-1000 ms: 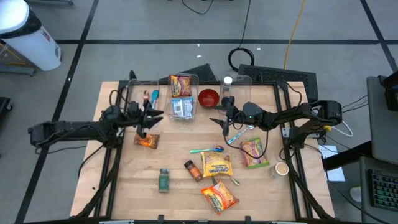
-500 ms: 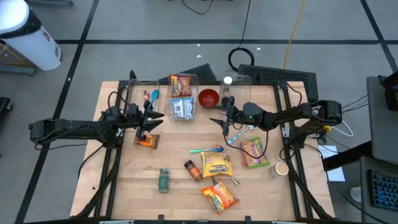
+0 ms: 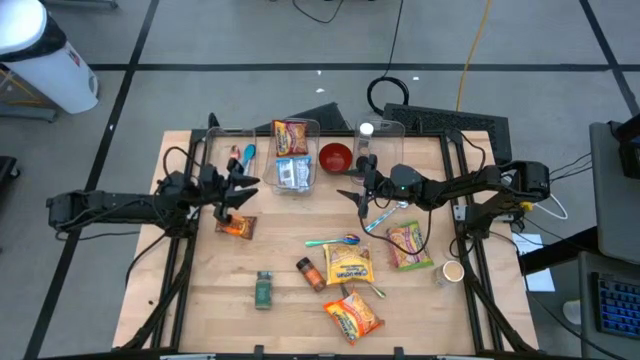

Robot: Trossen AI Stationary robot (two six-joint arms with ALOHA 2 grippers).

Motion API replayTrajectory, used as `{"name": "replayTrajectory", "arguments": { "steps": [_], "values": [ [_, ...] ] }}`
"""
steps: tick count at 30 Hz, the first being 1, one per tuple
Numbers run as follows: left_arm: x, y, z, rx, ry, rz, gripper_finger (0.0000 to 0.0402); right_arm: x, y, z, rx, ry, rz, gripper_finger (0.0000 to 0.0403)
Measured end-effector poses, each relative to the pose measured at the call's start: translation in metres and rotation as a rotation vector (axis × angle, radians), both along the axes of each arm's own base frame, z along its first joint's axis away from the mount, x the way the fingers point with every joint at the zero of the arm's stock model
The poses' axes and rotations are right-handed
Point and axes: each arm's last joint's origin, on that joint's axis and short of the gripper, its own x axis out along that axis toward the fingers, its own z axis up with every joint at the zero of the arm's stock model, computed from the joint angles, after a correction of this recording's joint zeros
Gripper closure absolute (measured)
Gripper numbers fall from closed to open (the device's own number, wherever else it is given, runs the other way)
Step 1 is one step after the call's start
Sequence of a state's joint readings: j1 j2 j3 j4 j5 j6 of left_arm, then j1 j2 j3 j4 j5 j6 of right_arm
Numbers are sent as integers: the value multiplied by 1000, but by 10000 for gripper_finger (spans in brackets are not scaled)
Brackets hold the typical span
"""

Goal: Pick & Place Food Item
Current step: Put the orange seasoning pack into the right transparent bin

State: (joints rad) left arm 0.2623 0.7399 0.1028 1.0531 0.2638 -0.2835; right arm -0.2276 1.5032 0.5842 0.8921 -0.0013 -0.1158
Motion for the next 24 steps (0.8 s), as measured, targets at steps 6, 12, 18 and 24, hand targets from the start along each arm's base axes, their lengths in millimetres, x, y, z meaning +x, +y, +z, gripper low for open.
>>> {"name": "replayTrajectory", "arguments": {
  "steps": [6,12,18,24],
  "values": [
    [3,-11,-2,66,19,-53,256,0,0,0,0,0,0,152],
    [5,-24,-5,119,43,-87,256,0,0,0,0,0,0,152],
    [6,-34,-5,103,39,-125,256,0,0,0,0,0,0,152],
    [9,-46,0,96,60,-117,256,0,0,0,0,0,0,152]
  ]
}}
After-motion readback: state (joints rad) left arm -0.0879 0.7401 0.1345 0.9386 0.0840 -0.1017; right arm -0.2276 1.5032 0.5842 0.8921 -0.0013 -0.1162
